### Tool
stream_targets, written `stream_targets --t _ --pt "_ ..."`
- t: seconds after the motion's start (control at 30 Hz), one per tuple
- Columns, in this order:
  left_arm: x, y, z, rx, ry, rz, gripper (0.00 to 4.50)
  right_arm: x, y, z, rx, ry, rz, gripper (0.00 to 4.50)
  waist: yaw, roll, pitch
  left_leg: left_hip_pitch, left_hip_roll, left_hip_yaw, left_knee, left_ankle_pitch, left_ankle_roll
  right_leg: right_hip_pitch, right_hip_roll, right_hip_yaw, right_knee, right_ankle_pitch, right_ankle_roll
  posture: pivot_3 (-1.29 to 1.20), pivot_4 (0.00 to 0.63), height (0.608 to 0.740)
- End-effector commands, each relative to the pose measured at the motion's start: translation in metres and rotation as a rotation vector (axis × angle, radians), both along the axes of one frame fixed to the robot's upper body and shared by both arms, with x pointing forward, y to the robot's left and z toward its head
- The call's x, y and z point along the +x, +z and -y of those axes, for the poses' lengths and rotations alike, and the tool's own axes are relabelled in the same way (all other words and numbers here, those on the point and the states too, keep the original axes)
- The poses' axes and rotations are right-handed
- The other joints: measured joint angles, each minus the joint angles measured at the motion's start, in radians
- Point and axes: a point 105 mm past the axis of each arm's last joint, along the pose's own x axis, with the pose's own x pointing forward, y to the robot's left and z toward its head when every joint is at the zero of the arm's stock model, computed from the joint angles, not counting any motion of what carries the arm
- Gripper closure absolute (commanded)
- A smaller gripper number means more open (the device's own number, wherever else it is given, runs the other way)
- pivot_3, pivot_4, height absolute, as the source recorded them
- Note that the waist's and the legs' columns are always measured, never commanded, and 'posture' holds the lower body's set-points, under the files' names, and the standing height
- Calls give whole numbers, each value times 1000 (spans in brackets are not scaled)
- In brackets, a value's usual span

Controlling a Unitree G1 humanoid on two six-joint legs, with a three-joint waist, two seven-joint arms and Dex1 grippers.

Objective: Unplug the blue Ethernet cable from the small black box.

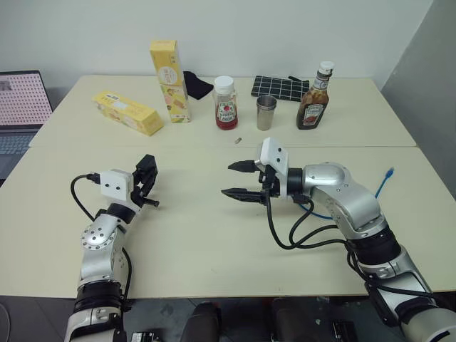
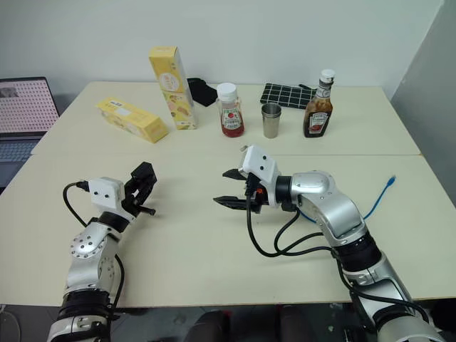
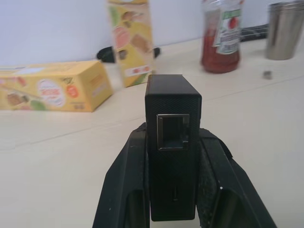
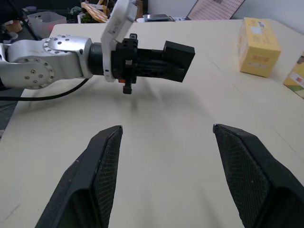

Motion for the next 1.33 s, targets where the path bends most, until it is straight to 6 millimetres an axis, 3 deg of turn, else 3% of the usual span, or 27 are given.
stream_targets --t 0.03,0.1,0.17,0.37,0.5,0.7,0.8,0.9,1.17,1.33 --pt "6 -2 -5 -29 52 24 3718 -1 10 -7 1 9 52 1277 0 0 0 0 0 0 0 0 0 0 0 0 0 0 0 0 150 740" --pt "6 -10 -6 -52 64 1 3718 -1 9 -7 -1 7 51 1277 0 -1 -1 0 -1 0 0 0 0 0 -1 0 -1 0 1 0 150 740" --pt "4 -18 -5 -83 62 -22 3016 -1 8 -6 -4 5 50 1257 -1 -1 -1 0 -1 0 0 0 0 0 -1 0 0 0 1 0 150 740" --pt "-8 -28 -6 -113 51 -57 1781 -4 6 -5 -14 7 44 1257 -3 -1 -1 1 0 0 0 0 0 0 -1 0 0 0 0 0 150 740" --pt "-28 -28 -6 -99 55 -89 1036 -5 4 -5 -13 0 31 1257 -9 -1 -1 1 1 1 -1 0 0 0 -1 2 0 0 0 0 150 740" --pt "-68 -17 10 -37 -17 -222 1036 -5 -7 8 -13 -66 -12 1257 -14 -1 -1 1 2 -1 -2 0 0 0 -3 3 -1 0 0 0 150 740" --pt "-84 -3 3 107 -18 -250 1036 1 -13 30 -19 -146 -39 1257 -6 -1 0 1 2 -2 -1 0 0 0 -2 2 0 0 0 0 150 740" --pt "-95 11 0 135 -94 -293 1036 4 -15 56 -35 -201 -46 1257 0 -1 0 1 1 -2 -1 0 0 2 0 2 0 0 0 0 150 740" --pt "-103 39 -23 175 -178 -375 1036 15 -8 116 -44 -372 -110 1257 -4 0 0 1 1 0 -2 0 0 1 1 1 -1 0 0 0 150 740" --pt "-105 48 -29 177 -223 -410 1036 20 0 130 -43 -415 -107 1257 -5 0 0 2 1 2 -3 0 0 1 1 2 -1 0 0 0 150 740"
